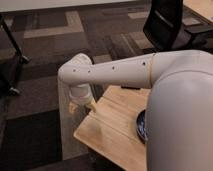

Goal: Pick up the ceramic bowl

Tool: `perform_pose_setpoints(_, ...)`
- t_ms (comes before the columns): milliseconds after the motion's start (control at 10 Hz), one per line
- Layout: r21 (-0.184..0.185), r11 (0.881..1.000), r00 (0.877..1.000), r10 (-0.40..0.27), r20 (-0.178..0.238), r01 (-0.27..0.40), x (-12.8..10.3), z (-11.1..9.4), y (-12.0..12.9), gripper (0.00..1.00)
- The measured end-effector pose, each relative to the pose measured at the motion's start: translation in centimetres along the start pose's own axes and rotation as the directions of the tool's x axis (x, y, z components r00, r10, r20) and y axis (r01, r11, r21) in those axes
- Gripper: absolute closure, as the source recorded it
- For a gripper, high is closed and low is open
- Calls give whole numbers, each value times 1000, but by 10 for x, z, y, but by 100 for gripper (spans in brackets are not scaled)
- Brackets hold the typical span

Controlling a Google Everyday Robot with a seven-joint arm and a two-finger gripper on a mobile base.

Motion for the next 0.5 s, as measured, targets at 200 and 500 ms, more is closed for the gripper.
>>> perform_pose_setpoints(200,0,1000,1000,-1,0,1,0,0,0,35)
perform_pose_setpoints(500,30,998,998,-53,42,51,-5,-8,-8,35)
